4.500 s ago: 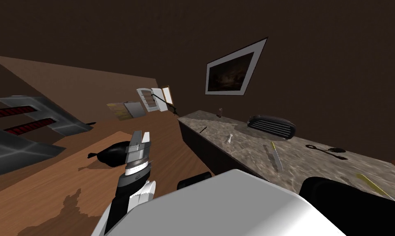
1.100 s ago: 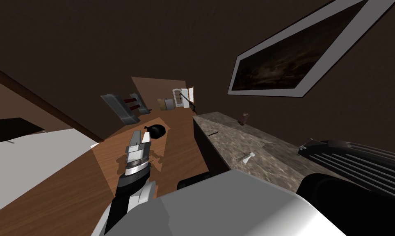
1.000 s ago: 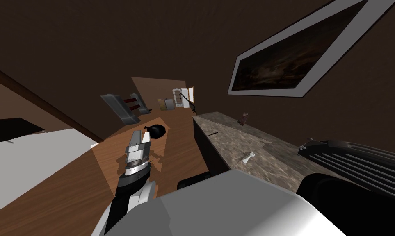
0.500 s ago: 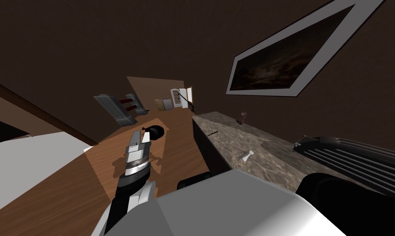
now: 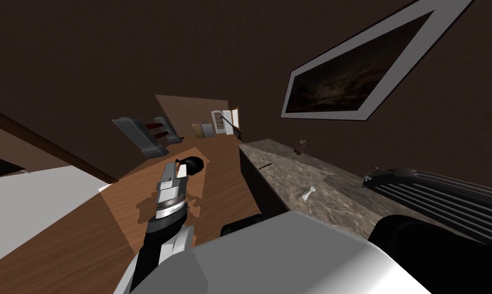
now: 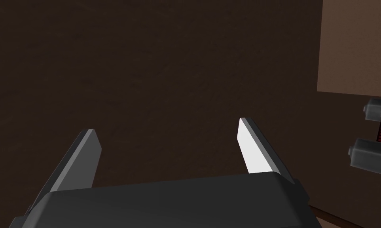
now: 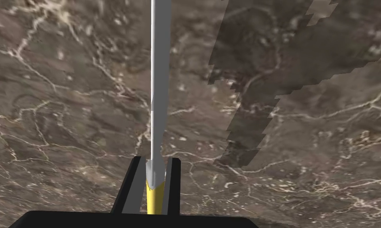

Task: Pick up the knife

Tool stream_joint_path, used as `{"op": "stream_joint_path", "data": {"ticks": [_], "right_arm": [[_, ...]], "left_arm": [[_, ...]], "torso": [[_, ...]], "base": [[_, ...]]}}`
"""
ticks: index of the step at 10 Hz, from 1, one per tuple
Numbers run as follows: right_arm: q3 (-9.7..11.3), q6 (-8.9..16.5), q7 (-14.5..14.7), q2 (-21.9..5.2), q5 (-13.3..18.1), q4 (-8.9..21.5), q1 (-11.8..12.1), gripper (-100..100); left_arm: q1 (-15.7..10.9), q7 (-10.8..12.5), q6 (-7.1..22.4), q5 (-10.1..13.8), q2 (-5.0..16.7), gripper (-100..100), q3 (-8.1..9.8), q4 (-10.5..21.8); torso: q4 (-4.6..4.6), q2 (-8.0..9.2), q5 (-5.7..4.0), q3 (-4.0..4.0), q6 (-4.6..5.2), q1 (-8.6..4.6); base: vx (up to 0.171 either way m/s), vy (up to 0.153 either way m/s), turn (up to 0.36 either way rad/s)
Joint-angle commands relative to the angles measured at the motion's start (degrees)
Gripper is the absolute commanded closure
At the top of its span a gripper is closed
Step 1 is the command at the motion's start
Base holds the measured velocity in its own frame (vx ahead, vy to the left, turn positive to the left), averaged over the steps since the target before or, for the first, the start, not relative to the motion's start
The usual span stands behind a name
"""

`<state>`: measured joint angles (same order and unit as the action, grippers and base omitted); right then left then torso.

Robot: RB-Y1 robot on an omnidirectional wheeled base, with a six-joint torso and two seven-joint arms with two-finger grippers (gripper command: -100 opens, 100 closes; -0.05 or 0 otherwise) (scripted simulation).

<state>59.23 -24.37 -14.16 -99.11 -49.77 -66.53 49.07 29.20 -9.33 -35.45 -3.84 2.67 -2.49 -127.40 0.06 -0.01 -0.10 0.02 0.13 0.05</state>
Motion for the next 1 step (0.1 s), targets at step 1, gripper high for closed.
{"op": "stream_joint_path", "data": {"ticks": [1], "right_arm": [[0.0, 0.0, 0.0, 0.0, 0.0, 0.0, 0.0, 0]], "left_arm": [[0.0, 0.0, 0.0, 0.0, 0.0, 0, 0.00, 0.0]], "torso": [[0.00, 0.00, 0.00, 0.00, 0.00, 0.00]], "base": [[0.000, 0.000, 0.000]]}}
